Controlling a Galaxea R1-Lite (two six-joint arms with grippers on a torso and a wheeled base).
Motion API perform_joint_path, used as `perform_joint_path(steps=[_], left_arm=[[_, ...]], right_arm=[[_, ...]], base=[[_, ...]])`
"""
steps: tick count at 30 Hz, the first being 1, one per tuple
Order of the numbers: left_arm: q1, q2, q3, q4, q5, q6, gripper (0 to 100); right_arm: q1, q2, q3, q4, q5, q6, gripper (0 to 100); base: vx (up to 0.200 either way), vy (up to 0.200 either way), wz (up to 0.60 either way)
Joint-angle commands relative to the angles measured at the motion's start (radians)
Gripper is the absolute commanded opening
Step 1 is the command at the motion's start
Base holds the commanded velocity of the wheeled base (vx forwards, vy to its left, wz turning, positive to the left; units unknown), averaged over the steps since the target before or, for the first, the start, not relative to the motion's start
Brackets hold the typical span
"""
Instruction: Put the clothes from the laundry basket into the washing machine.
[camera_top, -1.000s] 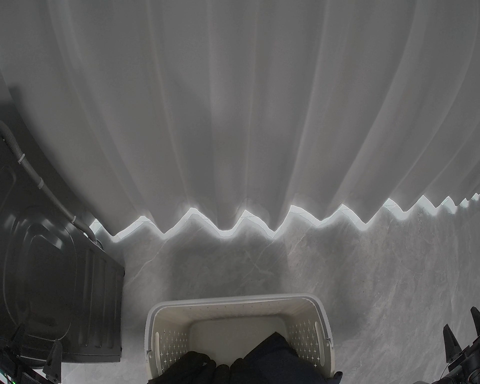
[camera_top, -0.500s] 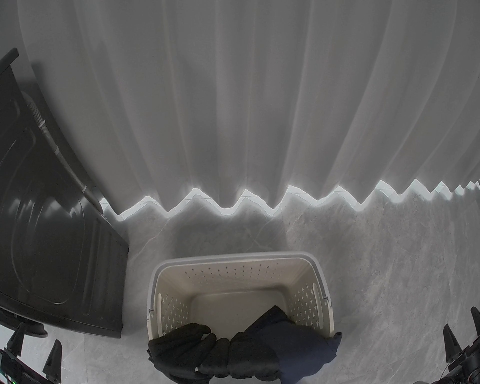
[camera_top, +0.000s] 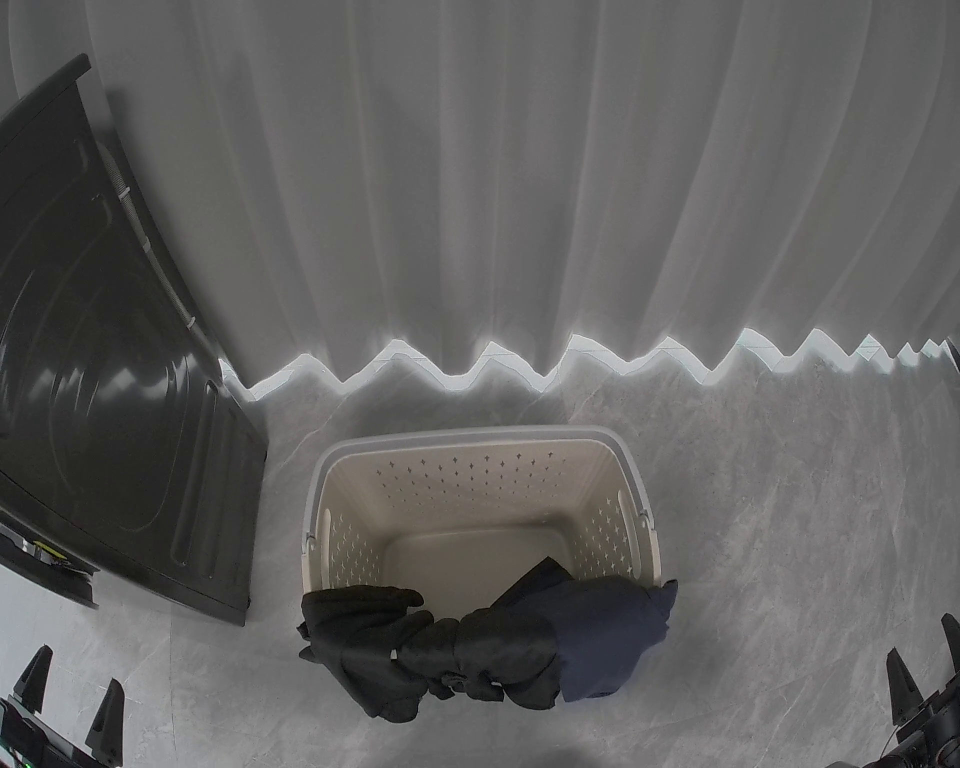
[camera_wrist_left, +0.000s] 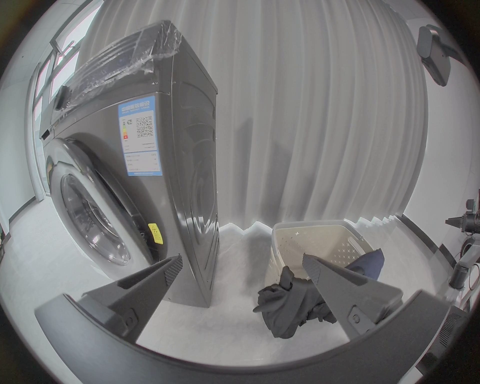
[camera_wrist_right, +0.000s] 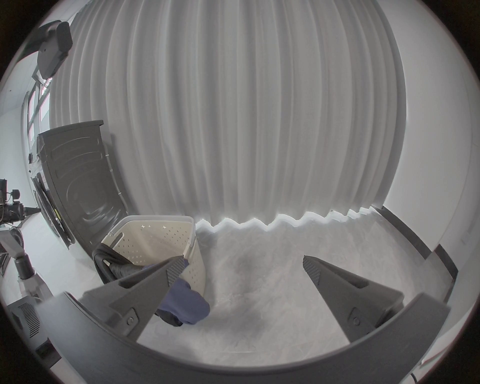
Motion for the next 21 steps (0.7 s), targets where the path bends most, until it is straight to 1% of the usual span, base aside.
perform_joint_path(steps=[1, 16, 21], left_arm=[[0.001, -0.013, 0.018, -0.001, 0.000, 0.000, 100], [0.001, -0.012, 0.018, -0.001, 0.000, 0.000, 100], [0.001, -0.012, 0.018, -0.001, 0.000, 0.000, 100]], right_arm=[[0.000, -0.015, 0.018, 0.000, 0.000, 0.000, 100], [0.000, -0.015, 0.018, 0.000, 0.000, 0.000, 100], [0.000, -0.015, 0.018, 0.000, 0.001, 0.000, 100]], base=[[-0.200, 0.000, 0.00], [-0.200, 0.000, 0.00], [0.000, 0.000, 0.00]])
